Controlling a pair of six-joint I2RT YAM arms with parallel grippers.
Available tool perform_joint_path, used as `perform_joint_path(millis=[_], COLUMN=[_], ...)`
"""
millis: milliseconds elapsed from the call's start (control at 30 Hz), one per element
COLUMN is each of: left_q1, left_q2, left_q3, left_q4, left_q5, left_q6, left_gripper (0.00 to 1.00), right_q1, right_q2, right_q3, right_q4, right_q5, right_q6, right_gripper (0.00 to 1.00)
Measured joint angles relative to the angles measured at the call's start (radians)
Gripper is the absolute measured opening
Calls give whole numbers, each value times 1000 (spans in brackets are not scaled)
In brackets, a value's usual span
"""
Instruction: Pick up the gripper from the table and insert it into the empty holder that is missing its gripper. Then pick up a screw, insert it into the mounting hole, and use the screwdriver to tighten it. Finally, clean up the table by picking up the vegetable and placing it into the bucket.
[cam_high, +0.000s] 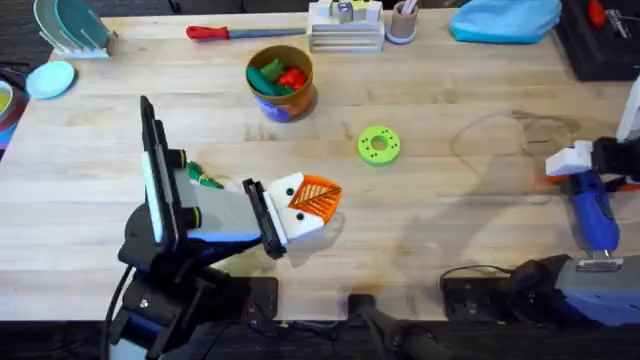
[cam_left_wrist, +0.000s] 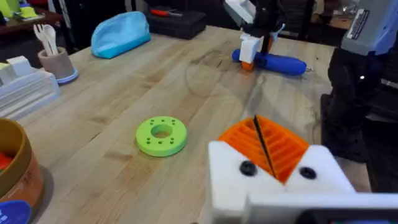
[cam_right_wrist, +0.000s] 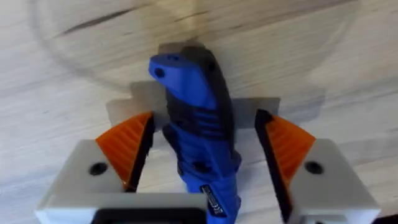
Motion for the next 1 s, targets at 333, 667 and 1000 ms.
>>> perform_joint_path(millis=[333,667,1000], left_q1=[0,0,0], left_q2=[0,0,0], left_q3=[0,0,0], left_q4=[0,0,0], left_q5=[0,0,0], left_q6=[0,0,0], left_gripper=[9,9,9], right_q1=[-4,11,164], right_q2=[31,55,50], right_q3=[23,46,132], right_q4=[-21,-20,-70], right_q5=[-45,7,-90], right_q6=[-51,-99,-34], right_gripper=[550,31,19])
